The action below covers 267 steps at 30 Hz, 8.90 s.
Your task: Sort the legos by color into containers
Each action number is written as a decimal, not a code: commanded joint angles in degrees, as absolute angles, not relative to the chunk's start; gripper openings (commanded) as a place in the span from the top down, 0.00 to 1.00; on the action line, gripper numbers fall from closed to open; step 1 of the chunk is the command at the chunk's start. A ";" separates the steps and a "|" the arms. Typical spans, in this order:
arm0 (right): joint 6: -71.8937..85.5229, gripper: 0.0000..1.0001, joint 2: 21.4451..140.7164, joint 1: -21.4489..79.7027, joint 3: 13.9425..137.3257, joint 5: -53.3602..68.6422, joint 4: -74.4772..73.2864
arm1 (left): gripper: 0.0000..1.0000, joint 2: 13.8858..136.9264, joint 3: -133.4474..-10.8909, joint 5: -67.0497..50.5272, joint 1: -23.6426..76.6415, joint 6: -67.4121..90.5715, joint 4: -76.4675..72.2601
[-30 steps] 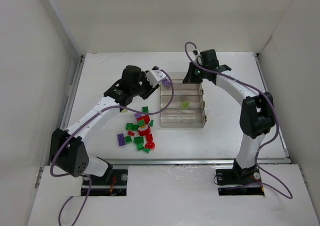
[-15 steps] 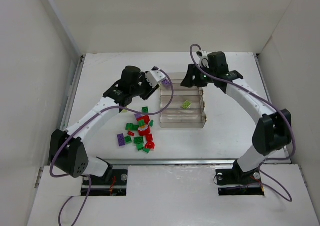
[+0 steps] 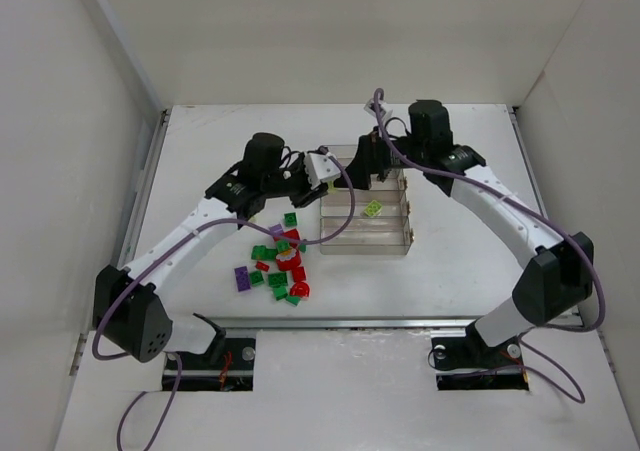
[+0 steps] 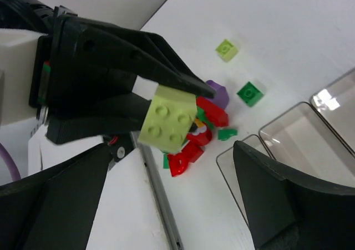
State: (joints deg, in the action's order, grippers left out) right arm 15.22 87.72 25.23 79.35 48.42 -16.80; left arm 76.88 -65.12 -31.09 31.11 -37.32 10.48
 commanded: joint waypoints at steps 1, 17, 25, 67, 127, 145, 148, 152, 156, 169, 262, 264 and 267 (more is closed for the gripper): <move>16.34 0.03 88.85 26.89 82.53 52.21 -12.57 | 1.00 74.53 -67.68 -34.10 32.17 -38.33 9.23; 19.07 0.54 93.69 29.62 86.04 50.98 -10.63 | 1.00 74.01 -68.20 -32.96 32.70 -37.09 7.12; 20.82 1.00 93.08 29.62 85.44 46.94 -10.11 | 1.00 73.48 -66.36 -28.58 32.70 -36.56 6.59; 16.97 0.56 99.14 28.13 73.74 5.71 -21.36 | 1.00 71.19 -57.57 -20.57 31.55 -33.93 6.33; 15.21 0.16 81.73 22.05 69.87 8.17 -21.97 | 0.51 87.37 -75.00 -20.04 22.78 -54.02 28.46; 14.68 0.13 85.34 27.25 74.62 7.56 -24.43 | 0.24 100.63 -66.62 -16.35 10.82 -70.22 31.46; 14.68 0.13 85.34 27.25 74.62 7.56 -24.43 | 0.24 102.39 -66.62 -14.34 9.59 -70.93 31.46; 15.21 0.13 85.34 27.77 75.93 7.56 -24.96 | 0.40 104.06 -66.09 -13.71 8.00 -71.45 29.53; 15.21 0.13 86.57 27.77 77.07 7.04 -24.96 | 0.76 104.06 -66.62 -15.02 8.00 -71.46 30.23; 17.84 0.13 88.24 28.30 78.22 5.98 -23.73 | 1.00 96.68 -83.05 -26.71 14.66 -54.77 32.26; 15.73 0.12 87.71 35.42 77.51 3.52 -23.91 | 0.49 68.55 -38.85 -18.54 18.81 -133.60 53.26; 15.73 0.12 87.71 35.42 77.52 3.52 -23.91 | 0.48 68.55 -38.85 -18.54 18.81 -133.59 53.26; 15.73 0.12 88.24 35.42 77.52 3.52 -23.91 | 0.45 68.55 -38.85 -19.68 19.34 -133.59 53.88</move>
State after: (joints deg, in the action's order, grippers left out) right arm 16.25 88.97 34.96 76.29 4.49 -25.19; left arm 68.60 -37.21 -16.78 18.79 -112.86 49.87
